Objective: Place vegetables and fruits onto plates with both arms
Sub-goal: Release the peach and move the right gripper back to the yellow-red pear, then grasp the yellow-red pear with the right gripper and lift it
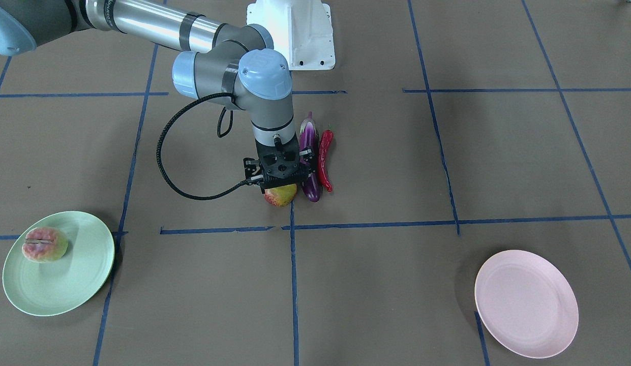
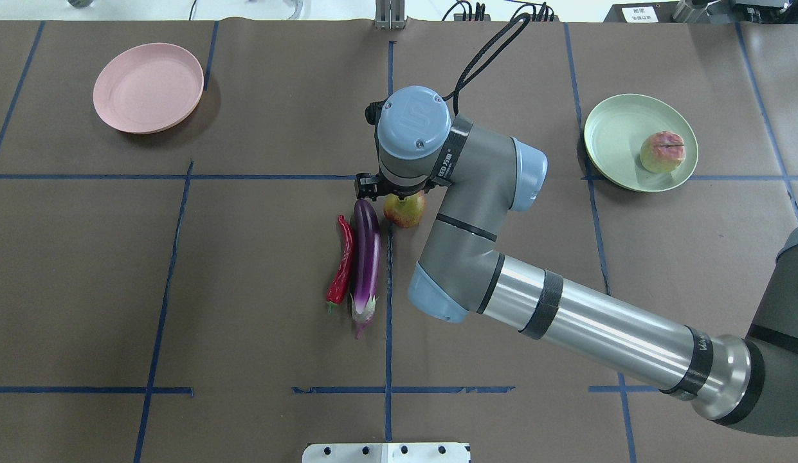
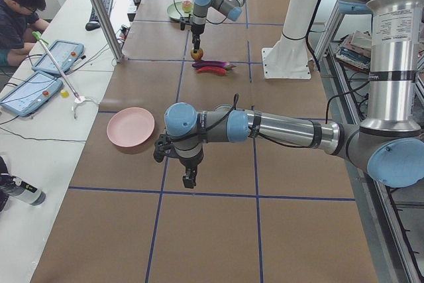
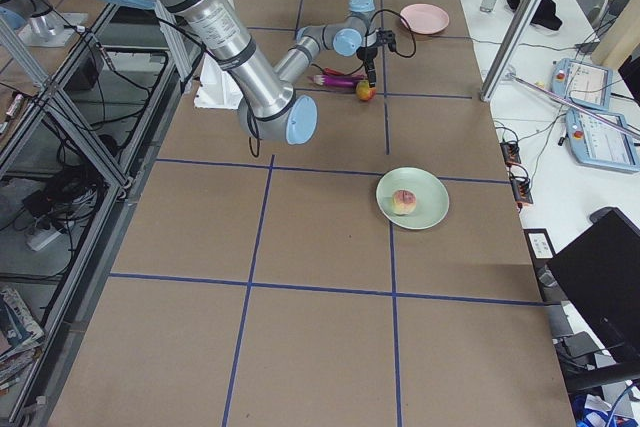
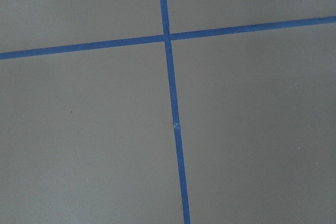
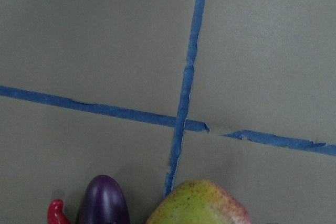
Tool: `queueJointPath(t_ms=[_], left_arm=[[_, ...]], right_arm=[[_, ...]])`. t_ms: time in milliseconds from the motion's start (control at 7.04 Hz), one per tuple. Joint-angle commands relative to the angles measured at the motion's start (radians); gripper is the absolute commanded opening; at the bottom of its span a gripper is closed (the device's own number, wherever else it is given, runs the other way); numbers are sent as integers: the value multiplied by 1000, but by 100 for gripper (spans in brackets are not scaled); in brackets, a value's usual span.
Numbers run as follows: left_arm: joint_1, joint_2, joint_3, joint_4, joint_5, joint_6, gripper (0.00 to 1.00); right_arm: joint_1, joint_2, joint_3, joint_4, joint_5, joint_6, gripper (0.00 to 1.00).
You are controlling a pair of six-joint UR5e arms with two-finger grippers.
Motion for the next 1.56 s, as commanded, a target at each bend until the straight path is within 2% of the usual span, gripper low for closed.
queueJointPath(t_ms=[0, 142, 284, 426, 568, 710, 852, 1136, 1420], left_arm=[[2, 0, 8, 1, 0, 2, 100], [2, 0, 8, -1, 0, 2, 100], [2, 0, 6, -1, 0, 0, 100], [2, 0, 6, -1, 0, 2, 100], [3, 0, 6, -1, 0, 3, 100], [2, 0, -1, -2, 0, 3, 100], [2, 0, -9, -2, 0, 3, 100], [3, 0, -8, -2, 0, 3, 100], [2, 0, -9, -2, 0, 3, 100]], right_arm=[[-14, -7, -25, -3, -13, -8, 99], [-20, -1, -43, -3, -16, -10, 96], [-21, 2, -47, -5, -15, -8, 64], [-19, -1, -47, -3, -15, -8, 19], [16, 3, -38, -3, 10, -11, 3], [94, 0, -30, -3, 115, -21, 3], [180, -18, -28, -3, 183, -113, 3], [344, -145, -30, 11, 217, -413, 3], [503, -284, -37, 14, 316, -743, 4]])
